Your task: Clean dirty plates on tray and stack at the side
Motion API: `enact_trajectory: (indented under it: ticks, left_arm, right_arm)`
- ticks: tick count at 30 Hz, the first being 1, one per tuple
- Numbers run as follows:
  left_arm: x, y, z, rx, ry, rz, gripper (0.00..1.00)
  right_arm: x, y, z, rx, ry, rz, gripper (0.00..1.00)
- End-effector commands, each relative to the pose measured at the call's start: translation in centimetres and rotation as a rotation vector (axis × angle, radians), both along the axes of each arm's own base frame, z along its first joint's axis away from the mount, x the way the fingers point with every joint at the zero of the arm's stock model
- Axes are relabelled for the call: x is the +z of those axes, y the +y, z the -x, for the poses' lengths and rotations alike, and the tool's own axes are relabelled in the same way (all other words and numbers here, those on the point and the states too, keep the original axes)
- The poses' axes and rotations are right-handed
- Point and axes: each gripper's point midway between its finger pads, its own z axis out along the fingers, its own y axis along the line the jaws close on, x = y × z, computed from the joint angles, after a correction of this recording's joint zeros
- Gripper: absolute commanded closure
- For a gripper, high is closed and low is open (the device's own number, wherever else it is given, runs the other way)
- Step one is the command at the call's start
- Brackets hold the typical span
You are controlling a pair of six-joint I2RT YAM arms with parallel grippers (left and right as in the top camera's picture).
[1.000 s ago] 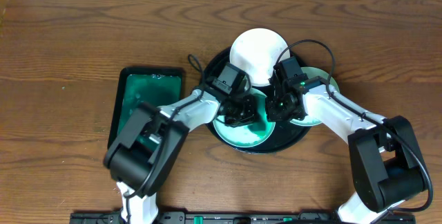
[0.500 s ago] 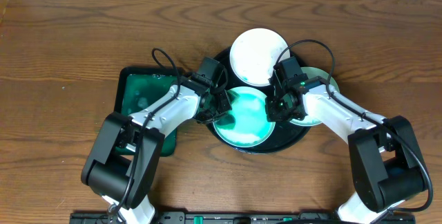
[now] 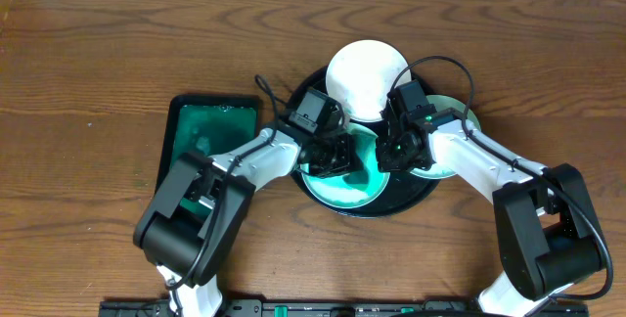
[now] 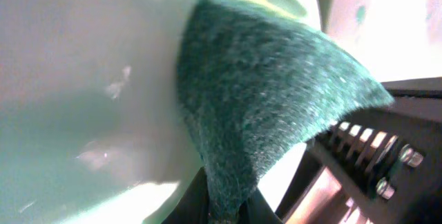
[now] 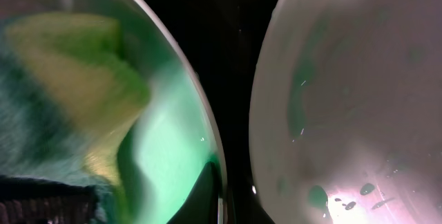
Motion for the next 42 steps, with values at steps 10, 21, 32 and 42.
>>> enact_trajectory:
  ticks: [10, 21, 32, 42]
  left_arm:
    - [10.9, 15.1, -2.6, 0.287, -0.255, -0.245, 0.93]
    - [7.8, 30.8, 0.8, 0.602, -0.089, -0.763, 0.93]
    - [5.4, 31.6, 1.4, 0.555, -0.004, -0.784, 0.92]
    - [5.4, 31.6, 1.6, 0.551, 0.005, -0.787, 0.93]
  right_arm:
    - [-2.0, -0.6, 0.5, 0.032, 0.019, 0.053, 0.99]
    - [8.6, -3.1, -3.5, -0.074, -0.347, 0.233, 0.99]
    - [14.9, -1.4, -4.1, 0.043, -0.603, 0.298, 0.99]
    - [14.9, -1.3, -4.1, 0.039, -0.617, 0.330, 0.99]
